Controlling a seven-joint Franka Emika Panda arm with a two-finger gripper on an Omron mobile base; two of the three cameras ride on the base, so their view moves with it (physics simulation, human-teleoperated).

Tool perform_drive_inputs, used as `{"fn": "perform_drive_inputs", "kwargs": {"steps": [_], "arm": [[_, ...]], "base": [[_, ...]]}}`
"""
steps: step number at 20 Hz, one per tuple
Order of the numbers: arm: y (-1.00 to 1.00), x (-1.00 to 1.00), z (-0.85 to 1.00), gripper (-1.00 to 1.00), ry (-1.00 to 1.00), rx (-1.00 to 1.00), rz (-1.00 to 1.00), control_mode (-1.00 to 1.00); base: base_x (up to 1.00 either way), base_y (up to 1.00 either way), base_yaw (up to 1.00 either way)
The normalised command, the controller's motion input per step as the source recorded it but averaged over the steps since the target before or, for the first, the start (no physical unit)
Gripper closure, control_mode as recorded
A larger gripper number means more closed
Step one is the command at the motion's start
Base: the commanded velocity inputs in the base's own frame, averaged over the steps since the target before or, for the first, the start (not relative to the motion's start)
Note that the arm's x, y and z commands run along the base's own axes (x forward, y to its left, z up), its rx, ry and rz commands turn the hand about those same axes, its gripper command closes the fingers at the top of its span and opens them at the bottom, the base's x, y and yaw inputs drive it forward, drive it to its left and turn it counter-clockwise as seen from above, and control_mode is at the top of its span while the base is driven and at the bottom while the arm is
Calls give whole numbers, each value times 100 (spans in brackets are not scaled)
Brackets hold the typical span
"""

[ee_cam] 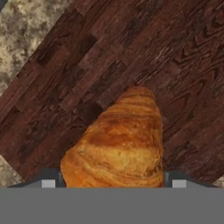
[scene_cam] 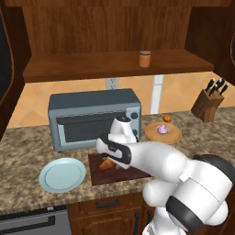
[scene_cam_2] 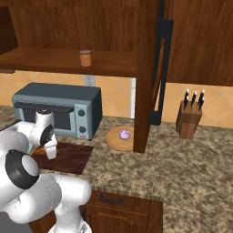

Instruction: From the different types of pastries on the counter, select a croissant and place it on the cutting board. Then retrieve a jar of jam from the cabinet and place it alongside the croissant on the cutting board.

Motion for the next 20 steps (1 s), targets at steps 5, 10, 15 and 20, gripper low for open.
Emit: {"fn": "perform_drive_inputs", "kwargs": {"steps": [5,10,15,20], "arm": [[-1,25,0,-100,0,0,0,-100],[-11,-3,0,-100,1,4,0,-100],[-16,-22,27,-100,1,9,0,-100],[-34,-56,60,-100,0,11,1,-100]], "base": [[0,0,0],[0,0,0],[0,0,0],[0,0,0]]}}
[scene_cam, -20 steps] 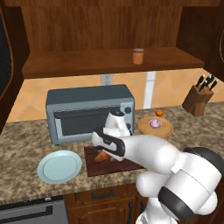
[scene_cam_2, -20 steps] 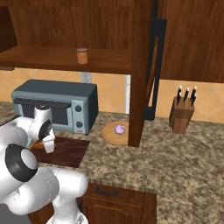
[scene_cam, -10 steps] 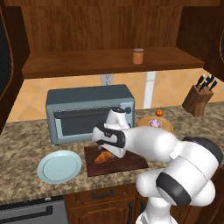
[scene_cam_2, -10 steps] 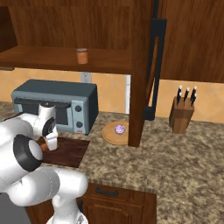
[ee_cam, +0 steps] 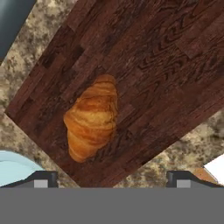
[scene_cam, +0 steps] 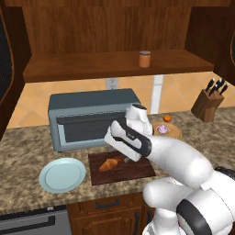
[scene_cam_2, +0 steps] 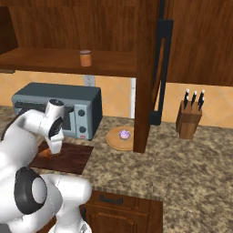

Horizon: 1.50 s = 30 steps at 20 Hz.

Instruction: From the different types of pastries on the counter, select a croissant and place it on the cutting board. Then retrieve a jar of jam from the cabinet and place it alongside the croissant on the cutting board.

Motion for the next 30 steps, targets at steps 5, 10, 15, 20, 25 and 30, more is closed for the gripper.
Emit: {"fn": "perform_drive_inputs", "kwargs": {"steps": [5,10,15,20,25,30], "arm": [[-29,-42,70,-100,0,8,0,-100],[-25,-31,82,-100,-7,4,1,-100],[-12,-6,89,-100,-29,0,14,-100],[0,-40,100,-100,-27,-4,22,-100],[0,-14,100,-100,-7,-17,1,-100],[0,-1,100,-100,-12,-16,-7,-100]], "base": [[0,0,0],[0,0,0],[0,0,0],[0,0,0],[0,0,0],[0,0,0]]}}
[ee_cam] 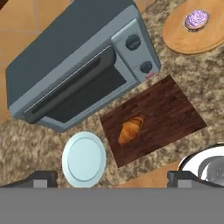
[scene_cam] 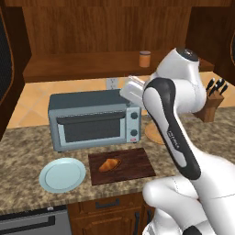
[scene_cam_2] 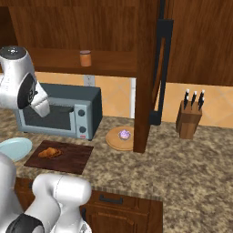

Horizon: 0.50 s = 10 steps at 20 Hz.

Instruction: From the different types of pastries on the counter, select a croissant and place it on the cutting board. Then retrieve a jar of jam from the cabinet and place it alongside the croissant on the cutting board.

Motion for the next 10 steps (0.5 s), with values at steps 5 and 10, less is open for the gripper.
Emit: {"fn": "perform_drive_inputs", "kwargs": {"steps": [5,10], "arm": [[-2,0,89,-100,-30,-14,-1,-100],[-10,0,25,-100,-49,-10,0,-100]], "base": [[0,0,0],[0,0,0]]}}
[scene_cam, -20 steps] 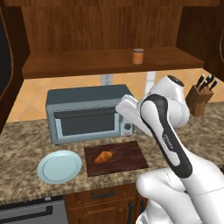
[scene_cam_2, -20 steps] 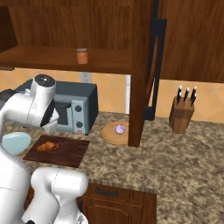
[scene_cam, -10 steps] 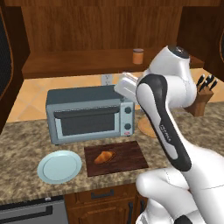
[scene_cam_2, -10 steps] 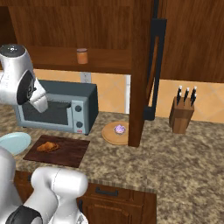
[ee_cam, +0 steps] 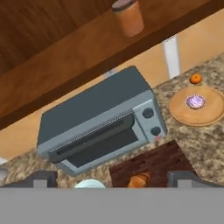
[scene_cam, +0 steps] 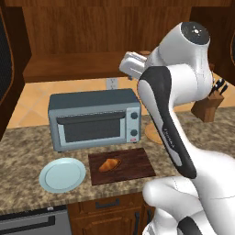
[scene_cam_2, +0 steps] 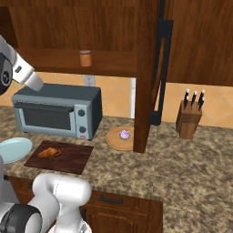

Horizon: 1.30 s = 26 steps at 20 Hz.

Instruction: From the different types of pastries on the counter, select a croissant and place it on the cutting board. Then retrieve a jar of jam from the cabinet and place it alongside the croissant on the cutting board.

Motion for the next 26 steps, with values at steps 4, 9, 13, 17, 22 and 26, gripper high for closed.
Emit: {"fn": "perform_drive_inputs", "kwargs": {"steps": [4,9,13,17,22,26], "arm": [[-18,0,2,-100,-63,-7,0,-100],[-19,-5,17,-100,-35,-5,0,-100],[1,6,72,-100,-7,-2,0,-100],[34,2,34,-100,0,-16,-10,-100],[13,18,-3,-100,-5,-12,0,-100],[0,73,26,-100,0,-4,-6,-100]], "base": [[0,0,0],[0,0,0],[0,0,0],[0,0,0],[0,0,0],[0,0,0]]}}
